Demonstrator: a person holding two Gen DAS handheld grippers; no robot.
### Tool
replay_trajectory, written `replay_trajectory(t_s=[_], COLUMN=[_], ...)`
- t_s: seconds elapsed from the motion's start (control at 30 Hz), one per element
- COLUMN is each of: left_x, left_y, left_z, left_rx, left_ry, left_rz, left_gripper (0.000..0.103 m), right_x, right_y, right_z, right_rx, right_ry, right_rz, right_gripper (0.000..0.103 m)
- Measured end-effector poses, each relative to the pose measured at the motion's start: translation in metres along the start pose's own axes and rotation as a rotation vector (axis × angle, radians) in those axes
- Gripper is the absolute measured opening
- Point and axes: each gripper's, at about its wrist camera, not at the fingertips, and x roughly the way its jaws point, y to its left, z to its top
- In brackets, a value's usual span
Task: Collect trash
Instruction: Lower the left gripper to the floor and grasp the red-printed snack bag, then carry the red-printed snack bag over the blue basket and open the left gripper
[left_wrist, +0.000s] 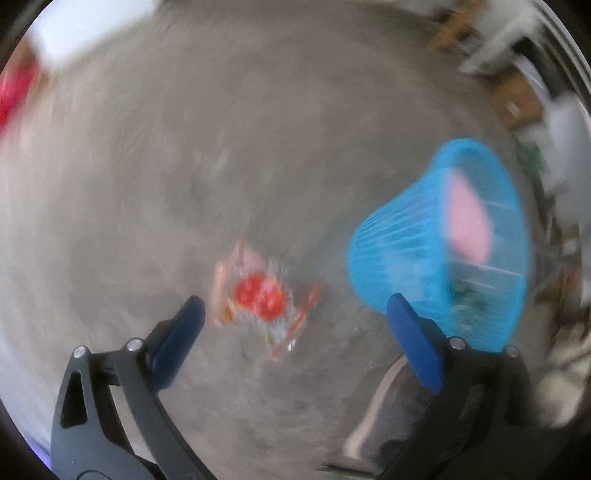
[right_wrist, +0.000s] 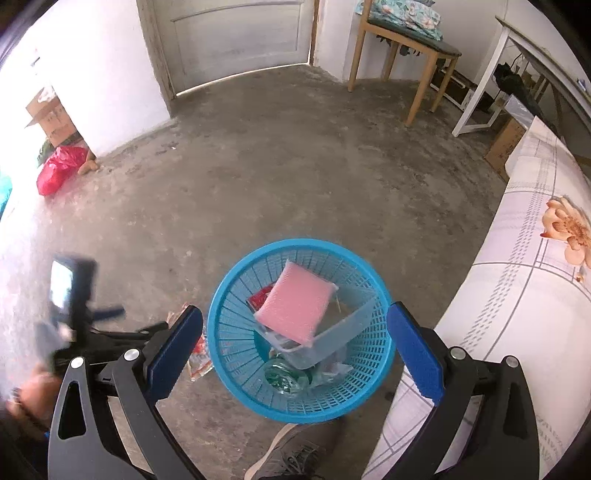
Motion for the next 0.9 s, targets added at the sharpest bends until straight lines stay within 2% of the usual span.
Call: replay_trajectory(t_s=[0.03,0.1,0.17,0.23,0.33,0.43,0.5,0.57,0.6,0.63,0.67,0.7,0.73,0.77,0.83,0.9], left_x=[0.027,0.062,0.095,0.112,0.127,0.145,0.155,0.168,0.174,0.177,0.176,0.176,0.176,0.178,0.177,0.174], left_y=[0.022,0.043,0.059,0.060,0.056,0.063,0.062,0.056,0.051,0.042,0.037,0.035,0.037,0.042,0.041,0.043], left_z=[-0.009,-0.025,-0.044,-0.052,-0.053,-0.048,-0.043,-0.039,-0.037,-0.034,-0.032,-0.032,-0.034,-0.035,-0.036,-0.038], left_rx=[-0.107,-0.222,-0.334,-0.364,-0.357,-0.463,-0.499,-0.487,-0.460,-0.406,-0.375,-0.359,-0.363,-0.393,-0.350,-0.344], left_ry=[0.041,0.106,0.135,0.121,0.078,0.080,0.071,0.084,0.092,0.102,0.102,0.112,0.101,0.103,0.089,0.074], left_rz=[-0.007,-0.035,-0.057,-0.020,0.047,-0.019,-0.024,-0.011,-0.009,0.033,0.087,0.144,0.123,0.062,0.079,0.059], left_gripper=[0.095,0.095,0.095,0.095,0.095,0.095,0.095,0.095,0.079,0.060,0.049,0.028,0.005,0.004,0.004,0.003], right_x=[0.000,0.000,-0.002,-0.003,-0.002,-0.004,-0.004,-0.005,-0.005,-0.005,-0.005,-0.004,-0.003,-0.002,-0.003,-0.003], right_y=[0.000,0.003,0.003,0.003,-0.001,-0.003,-0.003,-0.003,-0.004,-0.006,-0.006,-0.007,-0.008,-0.011,-0.011,-0.009], right_z=[0.000,0.001,0.002,0.004,0.004,0.006,0.007,0.010,0.011,0.012,0.013,0.014,0.014,0.015,0.016,0.016], right_rx=[0.001,0.002,0.010,0.010,0.029,0.045,0.051,0.057,0.066,0.073,0.073,0.075,0.081,0.096,0.100,0.095], right_ry=[0.000,-0.003,-0.010,-0.014,-0.005,-0.009,-0.009,-0.013,-0.015,-0.018,-0.020,-0.021,-0.019,-0.015,-0.019,-0.025], right_rz=[0.002,0.012,0.019,0.027,0.042,0.057,0.069,0.077,0.083,0.086,0.086,0.084,0.085,0.091,0.093,0.091], right_gripper=[0.097,0.097,0.097,0.097,0.097,0.097,0.097,0.097,0.097,0.097,0.097,0.097,0.097,0.097,0.097,0.097])
